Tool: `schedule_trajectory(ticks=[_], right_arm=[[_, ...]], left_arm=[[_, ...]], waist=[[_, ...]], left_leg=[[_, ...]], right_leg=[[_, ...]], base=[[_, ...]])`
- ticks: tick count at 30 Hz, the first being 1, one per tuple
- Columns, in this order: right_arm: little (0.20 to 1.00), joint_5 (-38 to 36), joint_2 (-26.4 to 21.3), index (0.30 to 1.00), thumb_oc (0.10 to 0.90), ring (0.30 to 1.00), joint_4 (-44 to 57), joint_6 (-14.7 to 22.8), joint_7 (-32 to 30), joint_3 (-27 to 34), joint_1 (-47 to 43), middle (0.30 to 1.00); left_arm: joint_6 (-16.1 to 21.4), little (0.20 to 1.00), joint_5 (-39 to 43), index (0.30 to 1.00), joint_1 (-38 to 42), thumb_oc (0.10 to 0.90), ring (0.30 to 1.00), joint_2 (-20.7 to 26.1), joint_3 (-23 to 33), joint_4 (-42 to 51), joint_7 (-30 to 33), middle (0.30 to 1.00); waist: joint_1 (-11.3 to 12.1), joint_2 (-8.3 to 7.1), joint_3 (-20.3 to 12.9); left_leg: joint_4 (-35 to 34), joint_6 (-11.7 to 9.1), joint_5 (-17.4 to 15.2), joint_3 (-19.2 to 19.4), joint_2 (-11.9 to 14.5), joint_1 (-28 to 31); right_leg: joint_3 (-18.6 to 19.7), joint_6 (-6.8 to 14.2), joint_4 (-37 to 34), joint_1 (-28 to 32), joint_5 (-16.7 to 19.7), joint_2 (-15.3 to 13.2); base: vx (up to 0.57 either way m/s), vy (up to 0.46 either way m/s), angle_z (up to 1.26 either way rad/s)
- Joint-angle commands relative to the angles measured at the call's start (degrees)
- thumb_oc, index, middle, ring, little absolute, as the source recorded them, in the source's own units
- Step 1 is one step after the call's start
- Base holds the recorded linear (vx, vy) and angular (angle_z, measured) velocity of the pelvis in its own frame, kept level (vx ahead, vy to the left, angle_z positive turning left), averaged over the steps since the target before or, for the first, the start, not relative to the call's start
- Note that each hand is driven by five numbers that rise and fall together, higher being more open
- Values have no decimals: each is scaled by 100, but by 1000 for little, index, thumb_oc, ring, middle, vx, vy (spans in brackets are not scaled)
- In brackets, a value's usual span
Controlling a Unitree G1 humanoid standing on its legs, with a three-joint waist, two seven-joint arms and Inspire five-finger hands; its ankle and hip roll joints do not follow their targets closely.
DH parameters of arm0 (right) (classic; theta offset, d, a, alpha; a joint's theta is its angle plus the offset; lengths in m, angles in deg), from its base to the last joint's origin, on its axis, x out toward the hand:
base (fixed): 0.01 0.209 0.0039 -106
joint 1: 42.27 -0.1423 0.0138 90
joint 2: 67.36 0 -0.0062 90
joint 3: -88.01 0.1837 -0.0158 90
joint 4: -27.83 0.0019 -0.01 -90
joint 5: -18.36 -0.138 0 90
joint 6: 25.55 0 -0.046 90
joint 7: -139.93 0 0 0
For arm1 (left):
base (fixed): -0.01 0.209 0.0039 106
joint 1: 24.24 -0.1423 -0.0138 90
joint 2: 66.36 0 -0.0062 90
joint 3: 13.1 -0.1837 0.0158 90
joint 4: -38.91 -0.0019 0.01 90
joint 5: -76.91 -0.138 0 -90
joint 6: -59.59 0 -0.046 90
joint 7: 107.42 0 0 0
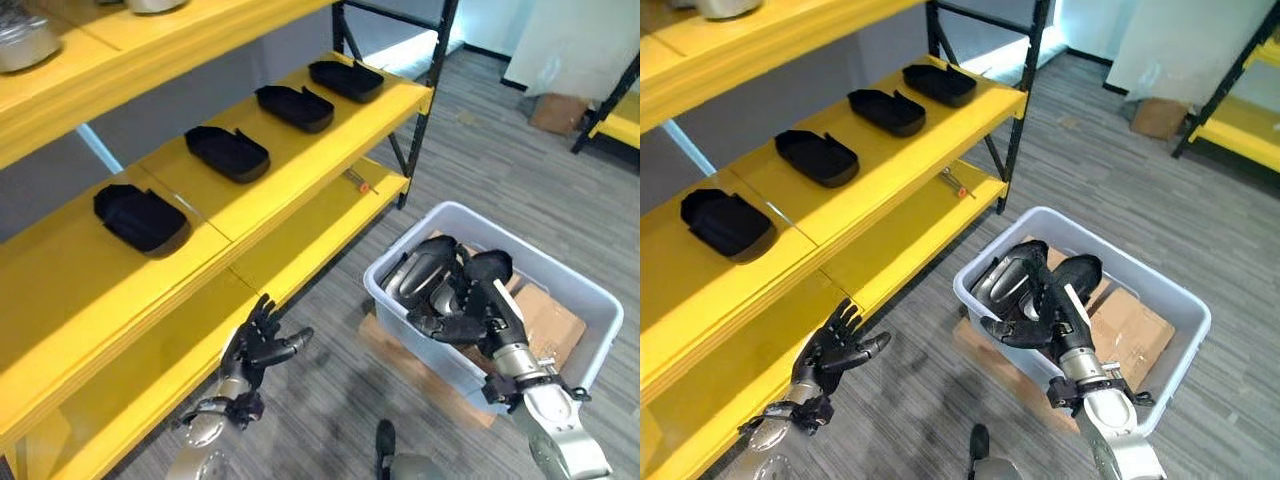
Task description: Move parts from the plastic box to the shelf.
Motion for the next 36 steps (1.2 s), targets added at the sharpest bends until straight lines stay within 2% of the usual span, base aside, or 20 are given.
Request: schedule_trajectory(ticks=[1,3,4,5,6,7,8,9,11,12,13,14,16,19,22,23,26,30,35,36], right_arm=[[1000,-2,153,1000,900,1000,800,859,-149,359,-419,1000],[1000,31,150,1000,900,1000,824,892,-203,402,-377,1000],[1000,-16,125,1000,900,1000,857,922,-213,459,-339,1000],[1000,16,126,1000,900,1000,842,915,-229,519,-266,1000],[1000,28,132,1000,900,1000,806,916,-242,502,-292,1000],[1000,0,122,1000,900,1000,763,933,-223,518,-345,1000],[1000,-19,124,1000,900,1000,737,932,-213,529,-333,1000],[1000,-38,148,1000,900,1000,587,947,-234,497,-373,1000],[1000,-38,148,1000,900,1000,584,948,-234,497,-377,1000],[1000,33,161,1000,900,1000,506,963,-261,426,-450,1000],[1000,25,152,1000,900,1000,503,942,-230,415,-467,1000],[1000,47,126,1000,900,1000,441,934,-195,400,-525,1000],[1000,4,82,1000,900,1000,409,911,-167,441,-534,1000],[1000,-61,136,1000,900,1000,383,899,-116,399,-543,1000],[1000,-154,231,1000,900,1000,379,822,-102,404,-521,1000],[1000,-99,277,1000,900,1000,363,787,-106,318,-582,1000],[1000,-89,334,1000,900,1000,326,737,-103,224,-679,1000],[1000,18,422,1000,900,1000,320,661,-114,91,-796,1000],[1000,127,461,1000,900,1000,345,617,-120,-51,-958,1000],[1000,239,478,1000,900,1000,374,601,-147,-135,-1077,1000]], left_arm=[[629,1000,79,1000,347,900,1000,212,134,423,45,1000],[626,1000,78,1000,412,900,1000,208,77,405,61,1000],[627,1000,91,1000,433,900,1000,188,51,409,77,1000],[623,1000,93,1000,407,900,1000,196,26,416,82,1000],[621,1000,99,1000,378,900,1000,185,15,432,93,1000],[618,1000,110,1000,272,900,1000,172,55,473,74,1000],[624,1000,101,1000,225,900,1000,166,68,484,63,1000],[660,1000,66,1000,195,900,1000,155,94,454,50,1000],[661,1000,66,1000,199,900,1000,156,95,452,50,1000],[704,1000,11,1000,180,900,1000,131,134,388,93,1000],[712,1000,22,1000,172,900,1000,115,146,378,87,1000],[732,1000,1,1000,166,900,1000,85,166,341,91,1000],[740,1000,29,1000,95,900,1000,52,190,353,49,1000],[755,1000,42,1000,76,900,1000,30,163,364,34,1000],[762,1000,68,1000,157,900,1000,119,125,430,47,1000],[780,1000,26,1000,198,900,1000,191,130,434,91,1000],[799,1000,41,1000,257,900,1000,241,155,434,144,1000],[813,1000,6,1000,381,900,1000,358,178,401,266,1000],[818,1000,-77,1000,479,900,1000,396,172,368,323,1000],[819,1000,-82,1000,539,900,1000,394,157,349,354,1000]], waist=[[59,-326,46],[83,-359,138],[119,-472,238],[189,-559,291],[336,-651,338],[355,-763,387],[374,-794,374],[511,-804,478],[512,-803,471],[729,-748,535],[748,-714,538],[811,-635,503],[784,-589,453],[810,-572,393],[735,-601,340],[695,-639,296],[709,-687,256],[636,-757,177],[607,-805,189],[597,-836,275]], left_leg=[[684,-182,24,-103,147,181],[1166,-165,200,-332,229,16],[1809,45,270,-567,111,-271],[1894,225,187,-986,-216,-620],[1743,458,-101,-1545,-743,-1053],[1342,473,-222,-1727,-720,-1366],[1235,450,-156,-1674,-675,-1429],[713,368,201,-1875,-621,-1645],[691,368,226,-1873,-620,-1650],[128,237,601,-2658,-765,-1771],[-44,163,658,-2789,-777,-1763],[-245,66,717,-3153,-859,-1757],[-265,114,539,-3251,-926,-1647],[-247,176,397,-3324,-1000,-1482],[-112,275,206,-2969,-1111,-1346],[45,413,4,-2788,-1217,-1330],[160,513,-139,-2535,-1288,-1298],[121,737,-361,-2112,-1482,-1171],[-6,857,-462,-1816,-1635,-1133],[-71,899,-520,-1664,-1696,-1087]], right_leg=[[220,247,295,86,-88,-256],[294,104,219,202,-147,-85],[375,-69,113,280,-84,-16],[489,-82,71,329,-140,-18],[658,-30,65,322,-115,-80],[888,59,7,448,-129,-74],[967,62,-6,463,-102,-88],[1139,75,-23,590,-130,-75],[1141,73,-26,576,-118,-73],[1463,135,-82,694,-120,5],[1568,128,-78,703,-128,39],[1799,171,-142,772,-156,93],[1998,209,-182,882,-209,84],[2228,263,-184,966,-238,26],[2309,353,-181,1072,-289,-224],[2458,479,-161,1029,-250,-380],[2632,603,-130,908,-177,-504],[2879,881,-112,620,144,-748],[3026,1057,-141,334,408,-872],[2953,1160,-112,178,598,-943]], base=[[61,-246,-19],[41,-265,-27],[38,-267,-32],[47,-158,-40],[157,-39,-48],[172,18,-39],[245,73,-93],[143,98,-94],[112,105,-94],[167,156,-73],[275,254,-81],[142,125,-82],[155,178,-127],[148,211,-74],[169,297,-70],[96,271,-42],[44,202,-50],[37,225,-50],[-13,165,-41],[-50,123,-28]])
